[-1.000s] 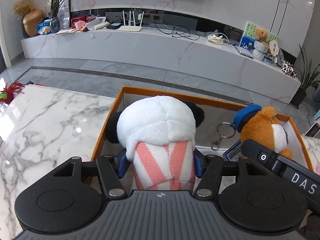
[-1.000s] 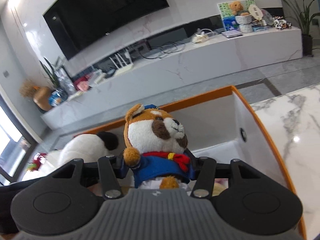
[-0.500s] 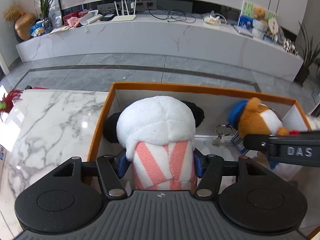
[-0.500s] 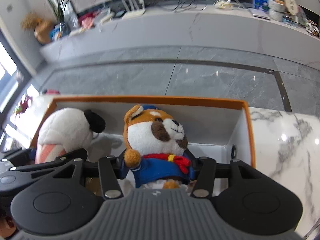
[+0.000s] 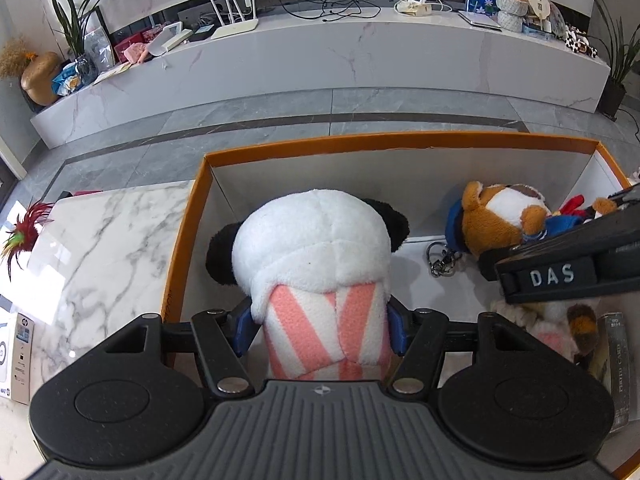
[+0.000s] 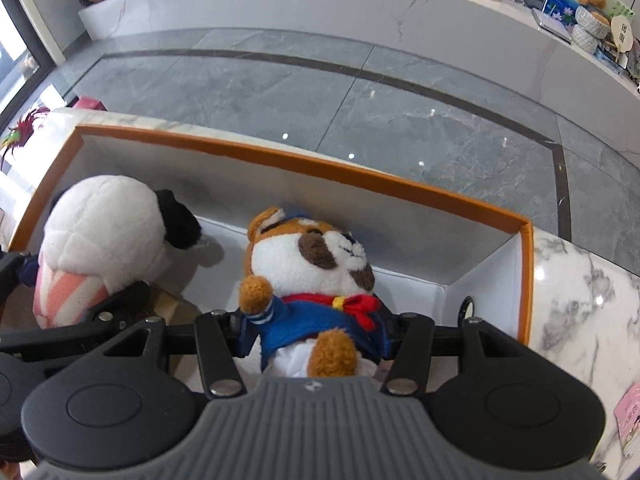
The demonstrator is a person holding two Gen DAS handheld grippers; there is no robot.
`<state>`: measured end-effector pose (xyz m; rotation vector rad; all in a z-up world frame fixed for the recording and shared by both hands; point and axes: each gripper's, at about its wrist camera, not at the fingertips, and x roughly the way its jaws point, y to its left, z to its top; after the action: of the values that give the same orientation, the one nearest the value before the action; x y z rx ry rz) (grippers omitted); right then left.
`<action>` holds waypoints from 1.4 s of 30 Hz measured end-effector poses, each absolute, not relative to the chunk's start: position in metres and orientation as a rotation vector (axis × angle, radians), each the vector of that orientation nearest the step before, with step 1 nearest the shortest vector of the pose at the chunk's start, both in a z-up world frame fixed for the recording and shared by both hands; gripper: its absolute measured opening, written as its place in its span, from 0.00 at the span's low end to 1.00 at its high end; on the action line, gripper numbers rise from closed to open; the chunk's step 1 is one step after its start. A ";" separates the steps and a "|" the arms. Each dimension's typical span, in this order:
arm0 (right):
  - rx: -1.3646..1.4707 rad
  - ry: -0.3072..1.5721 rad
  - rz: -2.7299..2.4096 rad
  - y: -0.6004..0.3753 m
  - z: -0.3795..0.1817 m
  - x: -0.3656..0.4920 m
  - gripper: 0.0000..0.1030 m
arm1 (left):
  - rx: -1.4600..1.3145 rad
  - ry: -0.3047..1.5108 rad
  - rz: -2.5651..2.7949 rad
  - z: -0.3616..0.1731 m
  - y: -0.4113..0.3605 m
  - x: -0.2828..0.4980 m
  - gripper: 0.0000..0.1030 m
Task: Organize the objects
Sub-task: 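Lower panda into box and open left tool while right tool releases dog plush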
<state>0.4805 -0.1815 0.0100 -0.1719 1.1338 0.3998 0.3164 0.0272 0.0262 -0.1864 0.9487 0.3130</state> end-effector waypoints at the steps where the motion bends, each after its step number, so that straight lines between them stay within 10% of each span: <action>1: -0.172 1.144 0.405 -0.183 0.010 0.482 0.55 | -0.183 0.952 0.314 0.026 0.027 0.316 0.70; 42: -0.220 1.068 0.434 -0.188 0.043 0.447 0.81 | -0.267 0.943 0.275 0.059 0.033 0.294 0.84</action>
<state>0.4472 -0.1883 0.0427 -0.2203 1.0682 0.4339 0.2937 0.0335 0.0595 -0.2672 0.9435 0.2746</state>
